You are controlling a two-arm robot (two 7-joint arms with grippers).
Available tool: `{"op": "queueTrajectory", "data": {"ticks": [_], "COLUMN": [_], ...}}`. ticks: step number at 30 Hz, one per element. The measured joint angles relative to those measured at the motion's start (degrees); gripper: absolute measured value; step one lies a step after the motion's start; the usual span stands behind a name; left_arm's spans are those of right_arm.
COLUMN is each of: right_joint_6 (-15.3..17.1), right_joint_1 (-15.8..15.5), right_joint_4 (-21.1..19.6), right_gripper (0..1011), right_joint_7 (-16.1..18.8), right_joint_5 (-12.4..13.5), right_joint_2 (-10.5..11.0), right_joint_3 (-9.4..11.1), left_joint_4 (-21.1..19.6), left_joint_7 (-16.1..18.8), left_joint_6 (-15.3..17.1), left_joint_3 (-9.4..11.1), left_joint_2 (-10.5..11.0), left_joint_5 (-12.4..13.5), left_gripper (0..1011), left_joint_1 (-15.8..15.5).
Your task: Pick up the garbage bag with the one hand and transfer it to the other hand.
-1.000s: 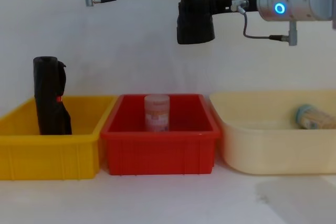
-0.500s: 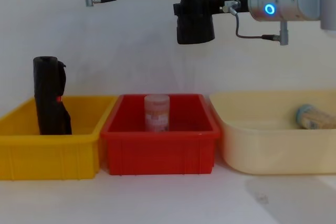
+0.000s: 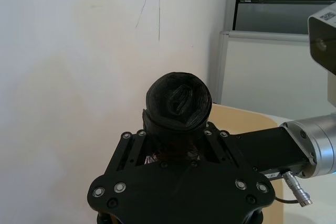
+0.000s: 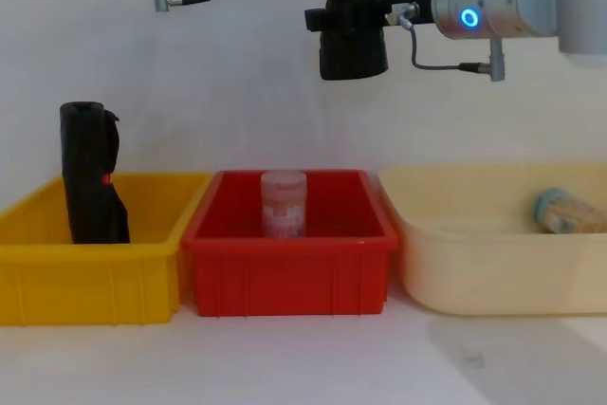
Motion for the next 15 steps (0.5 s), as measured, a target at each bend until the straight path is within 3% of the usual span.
{"op": "queueTrajectory", "data": {"ticks": [15], "right_joint_6": [-0.21], "right_joint_1": [0.55], "right_joint_4": [0.93], "right_gripper": [519], "right_joint_7": [-0.24], "right_joint_5": [-0.38], "right_joint_2": [-0.43], "right_joint_3": [-0.21], "left_joint_4": [0.00], "left_joint_7": [0.00], "left_joint_6": [0.00], "left_joint_3": [0.00], "left_joint_2": [0.01], "left_joint_5": [0.00], "left_gripper": [394], "left_joint_1": [0.00]}}
